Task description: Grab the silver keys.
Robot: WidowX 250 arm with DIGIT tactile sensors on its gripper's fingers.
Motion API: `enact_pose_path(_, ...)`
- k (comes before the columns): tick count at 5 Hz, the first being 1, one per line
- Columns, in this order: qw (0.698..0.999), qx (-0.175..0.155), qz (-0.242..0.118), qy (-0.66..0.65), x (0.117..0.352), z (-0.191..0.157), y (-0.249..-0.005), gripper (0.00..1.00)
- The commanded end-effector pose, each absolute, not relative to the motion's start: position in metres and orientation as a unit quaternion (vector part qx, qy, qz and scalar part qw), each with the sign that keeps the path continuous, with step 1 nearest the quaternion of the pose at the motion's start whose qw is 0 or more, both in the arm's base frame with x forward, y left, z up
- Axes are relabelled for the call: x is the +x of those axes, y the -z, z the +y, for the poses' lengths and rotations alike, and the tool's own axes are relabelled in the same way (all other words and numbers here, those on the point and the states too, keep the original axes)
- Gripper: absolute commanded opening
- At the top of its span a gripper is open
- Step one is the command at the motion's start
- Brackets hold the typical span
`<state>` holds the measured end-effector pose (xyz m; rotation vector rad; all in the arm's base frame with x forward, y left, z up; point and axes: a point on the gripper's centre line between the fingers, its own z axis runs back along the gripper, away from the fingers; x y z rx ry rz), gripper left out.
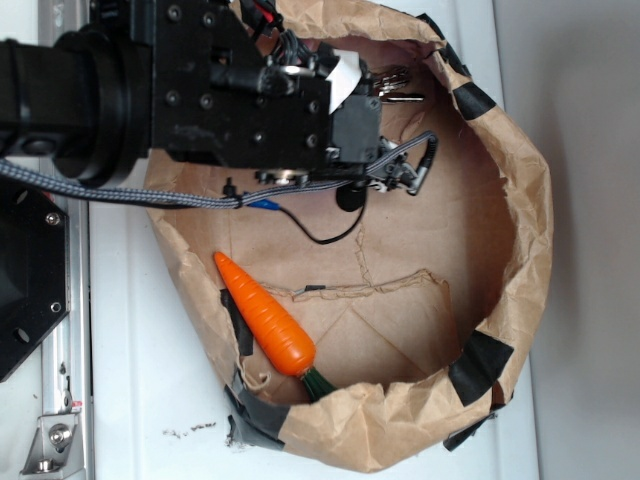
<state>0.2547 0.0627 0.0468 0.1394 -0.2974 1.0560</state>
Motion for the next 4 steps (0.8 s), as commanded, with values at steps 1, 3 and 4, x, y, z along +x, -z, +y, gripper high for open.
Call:
enact_pose_path(1,0.821,0.067,-0.172,-0.541,0.2272,0.0824,-0.0542,1.0)
enact_pose_path(3,0.807,0.058,-0.187,-0.556,0.2286,0.0836,-0.0461,1.0)
enact_pose_path(4,0.803,0.062,-0.187,-0.563,0.229,0.084,-0.0459,1.0)
